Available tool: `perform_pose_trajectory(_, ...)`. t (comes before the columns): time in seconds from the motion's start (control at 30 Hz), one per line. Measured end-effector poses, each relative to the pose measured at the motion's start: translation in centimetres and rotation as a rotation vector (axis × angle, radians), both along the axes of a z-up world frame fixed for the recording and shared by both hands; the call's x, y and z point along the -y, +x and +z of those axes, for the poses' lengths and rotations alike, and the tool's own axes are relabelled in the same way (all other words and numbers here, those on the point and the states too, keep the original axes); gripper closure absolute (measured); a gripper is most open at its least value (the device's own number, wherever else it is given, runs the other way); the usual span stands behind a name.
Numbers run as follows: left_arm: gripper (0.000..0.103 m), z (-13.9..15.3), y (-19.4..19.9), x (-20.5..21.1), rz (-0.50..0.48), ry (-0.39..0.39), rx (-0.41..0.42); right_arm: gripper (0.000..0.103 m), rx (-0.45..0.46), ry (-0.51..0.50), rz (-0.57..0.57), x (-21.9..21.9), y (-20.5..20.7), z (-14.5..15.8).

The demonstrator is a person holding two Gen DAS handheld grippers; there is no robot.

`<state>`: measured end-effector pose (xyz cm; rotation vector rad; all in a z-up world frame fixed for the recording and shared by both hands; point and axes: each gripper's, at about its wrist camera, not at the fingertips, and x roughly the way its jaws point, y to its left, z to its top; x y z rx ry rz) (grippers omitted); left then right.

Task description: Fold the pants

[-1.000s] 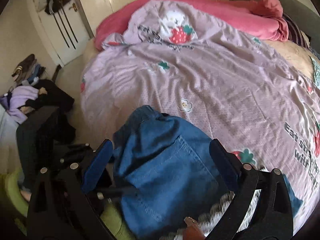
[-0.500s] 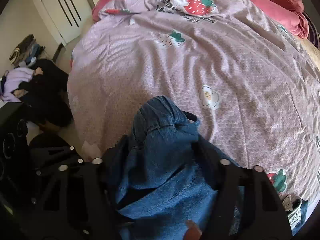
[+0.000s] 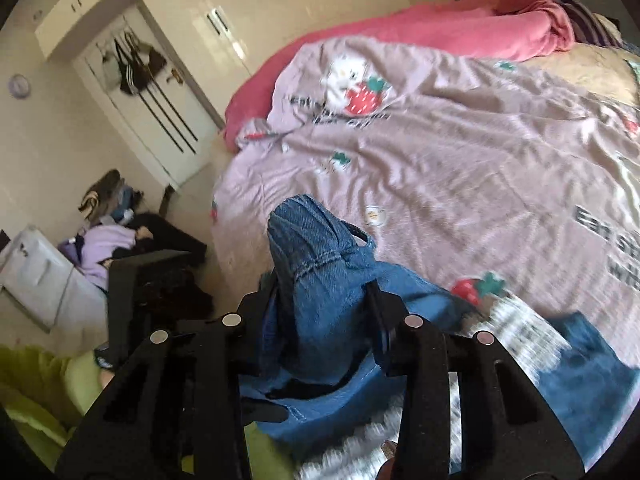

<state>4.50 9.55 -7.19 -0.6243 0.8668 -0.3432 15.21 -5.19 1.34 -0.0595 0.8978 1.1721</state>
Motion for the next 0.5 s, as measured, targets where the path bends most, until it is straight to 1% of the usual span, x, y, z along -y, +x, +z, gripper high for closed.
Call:
perform_pose_trajectory(0.1,0.013,1.0,0.9,2.2,-0.048,-0.021,0.032,0.066,0.005,0.022,-0.045,2.5,0.4,0.6)
perform_pose_trajectory(0.17,0.013,2.2,1.0,4.0,-0.083,0.0,0.065,0.065,0.007,0.031,-0.085,4.3,0.7,0.6)
perform_pose_trajectory(0.2,0.014,2.6,1.1,4.9,-0.1,0.015,0.073,0.058,0.004,0.031,-0.108,5.3,0.8,0.5)
perform_pose_trajectory(0.23,0.014,2.9,1.0,5.6,-0.114,0.021,0.08,0.055,0.004,0.035,-0.137,6.4,0.9,0.3)
perform_pose_trajectory(0.27,0.014,3.2,1.1,6.7,-0.146,0.027,0.091,0.054,0.003,0.039,-0.165,7.6,1.0,0.2)
perform_pose_trajectory(0.3,0.014,3.4,1.1,7.6,-0.174,0.037,0.099,0.048,-0.004,0.043,-0.196,8.7,1.1,-0.1)
perform_pose_trajectory(0.33,0.014,3.5,1.2,8.2,-0.192,0.048,0.104,0.045,-0.017,0.05,-0.244,10.2,1.3,-0.5)
perform_pose_trajectory(0.37,0.014,3.5,1.1,9.1,-0.223,0.06,0.11,0.045,-0.023,0.049,-0.282,11.4,1.3,-0.9)
perform_pose_trajectory(0.43,0.013,3.1,1.1,10.5,-0.271,0.09,0.111,0.04,-0.025,0.032,-0.367,13.8,0.8,-1.7)
perform_pose_trajectory(0.5,0.013,2.5,1.2,11.8,-0.3,0.112,0.096,0.039,-0.026,0.019,-0.417,15.2,0.3,-2.3)
